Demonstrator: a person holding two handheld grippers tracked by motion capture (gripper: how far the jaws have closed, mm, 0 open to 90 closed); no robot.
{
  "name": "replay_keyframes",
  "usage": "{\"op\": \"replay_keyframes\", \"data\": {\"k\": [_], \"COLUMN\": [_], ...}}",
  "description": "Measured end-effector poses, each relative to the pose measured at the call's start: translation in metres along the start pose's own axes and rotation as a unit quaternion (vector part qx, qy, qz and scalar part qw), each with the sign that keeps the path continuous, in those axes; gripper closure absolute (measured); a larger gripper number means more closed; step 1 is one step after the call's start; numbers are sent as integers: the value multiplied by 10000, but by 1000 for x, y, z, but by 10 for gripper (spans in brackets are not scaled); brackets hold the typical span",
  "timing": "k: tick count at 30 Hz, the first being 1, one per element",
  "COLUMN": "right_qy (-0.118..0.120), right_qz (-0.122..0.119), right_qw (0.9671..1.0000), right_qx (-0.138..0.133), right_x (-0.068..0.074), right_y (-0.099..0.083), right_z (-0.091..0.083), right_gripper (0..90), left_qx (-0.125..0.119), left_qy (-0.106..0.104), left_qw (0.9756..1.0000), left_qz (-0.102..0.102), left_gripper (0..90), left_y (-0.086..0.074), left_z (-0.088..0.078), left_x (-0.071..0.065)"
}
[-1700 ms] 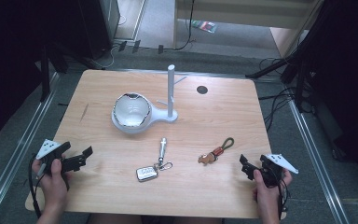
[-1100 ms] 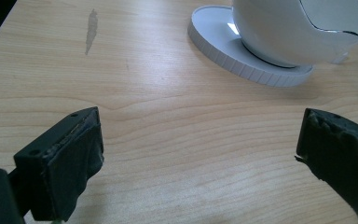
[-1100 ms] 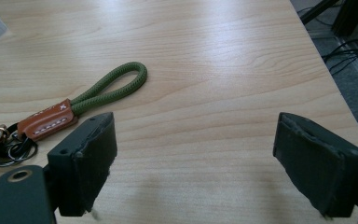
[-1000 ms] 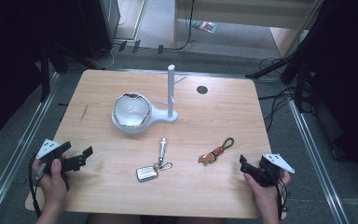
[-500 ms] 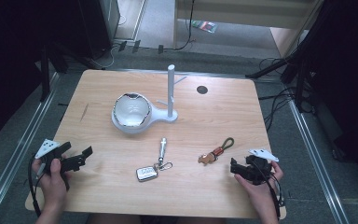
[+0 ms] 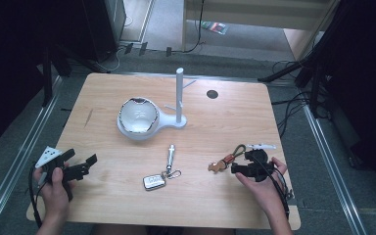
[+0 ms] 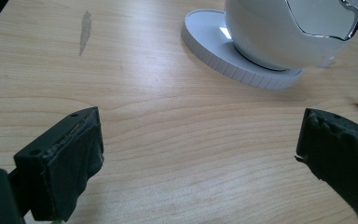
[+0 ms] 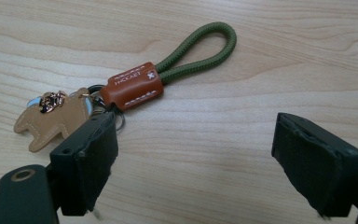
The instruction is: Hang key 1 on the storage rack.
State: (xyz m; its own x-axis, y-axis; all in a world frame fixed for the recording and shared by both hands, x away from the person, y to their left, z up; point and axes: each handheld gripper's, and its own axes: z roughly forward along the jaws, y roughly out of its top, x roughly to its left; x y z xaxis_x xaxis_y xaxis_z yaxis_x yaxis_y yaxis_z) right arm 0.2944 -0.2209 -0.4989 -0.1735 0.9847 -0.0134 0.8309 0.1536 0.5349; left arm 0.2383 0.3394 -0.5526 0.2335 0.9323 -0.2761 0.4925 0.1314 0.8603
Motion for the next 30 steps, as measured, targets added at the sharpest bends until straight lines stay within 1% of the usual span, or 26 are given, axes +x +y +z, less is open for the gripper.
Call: {"op": "replay_keyframes", "data": {"k": [2,6,9,11,14,15,20,22,23,25,26,28,29,30], "right_qy": [22,50,114,113,-39,-48,-121,-201,-222,-278,-266,-341,-348,-350], "right_qz": [15,158,258,316,350,326,402,448,443,506,529,522,496,537], "right_qw": [9999,9991,9976,9962,9938,9935,9912,9893,9895,9880,9880,9860,9857,9850], "right_qx": [128,384,633,800,1054,1089,1252,1376,1359,1433,1425,1547,1569,1602], "right_x": [2,4,6,8,11,12,13,13,12,11,10,11,11,12], "right_y": [6,16,23,27,32,34,45,49,51,55,56,60,61,63], "right_z": [1,5,9,12,15,15,20,22,24,26,27,29,30,31], "right_gripper": [143,143,144,150,157,157,184,200,209,225,236,266,269,275], "left_qx": [3,-5,0,20,39,54,53,52,53,55,58,49,50,64], "left_qy": [-6,-20,-42,-64,-80,-85,-101,-102,-102,-100,-98,-94,-96,-84], "left_qw": [10000,10000,10000,10000,10000,9999,9999,9999,9999,9999,9999,9999,9999,9999], "left_qz": [10,10,19,22,30,38,36,39,39,42,42,34,32,30], "left_gripper": [11,11,11,11,11,11,11,11,11,11,11,11,11,11], "left_y": [0,0,0,1,1,1,1,1,1,1,1,1,1,1], "left_z": [1,1,1,1,2,2,3,3,3,3,3,3,3,3], "left_x": [0,0,0,0,0,0,0,0,0,0,0,0,0,0]}}
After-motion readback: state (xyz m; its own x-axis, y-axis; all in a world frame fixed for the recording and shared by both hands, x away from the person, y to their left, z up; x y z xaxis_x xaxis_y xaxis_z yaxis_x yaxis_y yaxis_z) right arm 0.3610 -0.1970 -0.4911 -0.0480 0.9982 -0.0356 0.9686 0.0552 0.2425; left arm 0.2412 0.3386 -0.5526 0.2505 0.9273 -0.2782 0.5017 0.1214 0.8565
